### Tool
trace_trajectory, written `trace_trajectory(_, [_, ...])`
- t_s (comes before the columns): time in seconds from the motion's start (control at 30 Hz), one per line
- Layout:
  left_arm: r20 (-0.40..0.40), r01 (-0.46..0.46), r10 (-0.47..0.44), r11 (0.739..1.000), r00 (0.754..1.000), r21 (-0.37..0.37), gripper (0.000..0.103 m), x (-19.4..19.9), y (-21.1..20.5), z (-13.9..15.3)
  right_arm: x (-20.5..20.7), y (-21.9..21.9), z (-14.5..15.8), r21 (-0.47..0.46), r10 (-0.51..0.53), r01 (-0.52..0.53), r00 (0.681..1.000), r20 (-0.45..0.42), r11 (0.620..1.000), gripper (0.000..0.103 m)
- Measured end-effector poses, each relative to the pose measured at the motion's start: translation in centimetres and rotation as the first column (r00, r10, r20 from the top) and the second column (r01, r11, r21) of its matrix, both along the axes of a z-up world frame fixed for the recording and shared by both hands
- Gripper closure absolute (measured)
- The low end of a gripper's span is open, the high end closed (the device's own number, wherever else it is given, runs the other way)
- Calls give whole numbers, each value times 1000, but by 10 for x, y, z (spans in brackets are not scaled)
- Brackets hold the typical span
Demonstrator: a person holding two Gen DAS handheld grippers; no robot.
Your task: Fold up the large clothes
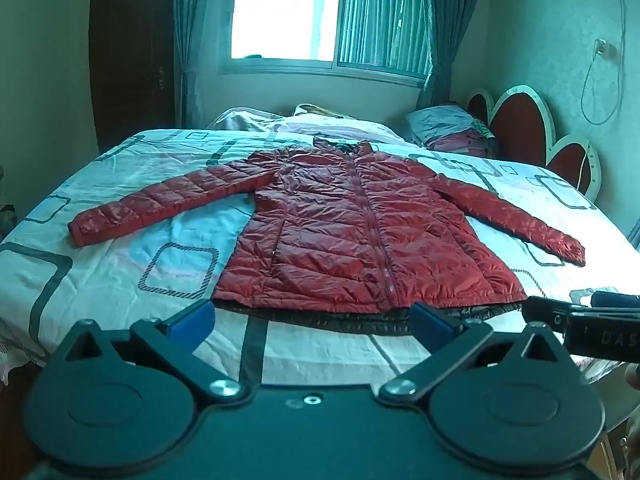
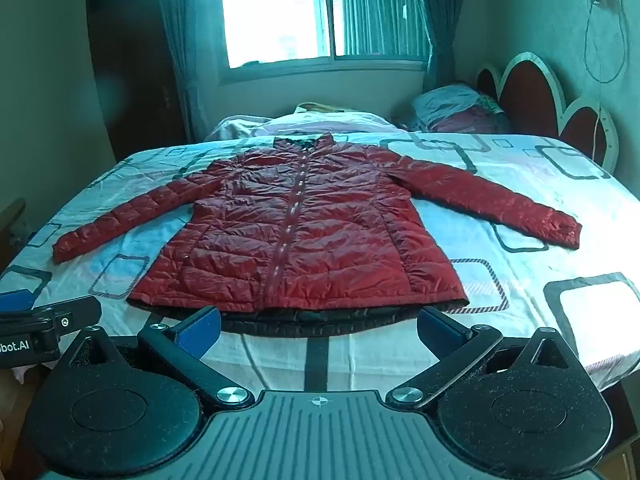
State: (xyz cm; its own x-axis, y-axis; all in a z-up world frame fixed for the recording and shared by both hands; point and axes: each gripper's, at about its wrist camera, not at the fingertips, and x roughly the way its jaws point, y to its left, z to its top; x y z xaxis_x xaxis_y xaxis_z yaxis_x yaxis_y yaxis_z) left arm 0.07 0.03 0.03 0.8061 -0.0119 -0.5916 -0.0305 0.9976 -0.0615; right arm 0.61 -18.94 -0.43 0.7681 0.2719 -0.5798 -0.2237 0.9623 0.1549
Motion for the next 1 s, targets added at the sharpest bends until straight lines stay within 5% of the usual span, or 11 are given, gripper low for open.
trace_trajectory(1.0, [-1, 5, -5, 1000, 1000, 16, 0, 7, 3, 1, 7, 8, -4, -9, 13, -13, 1000, 2, 1000, 0])
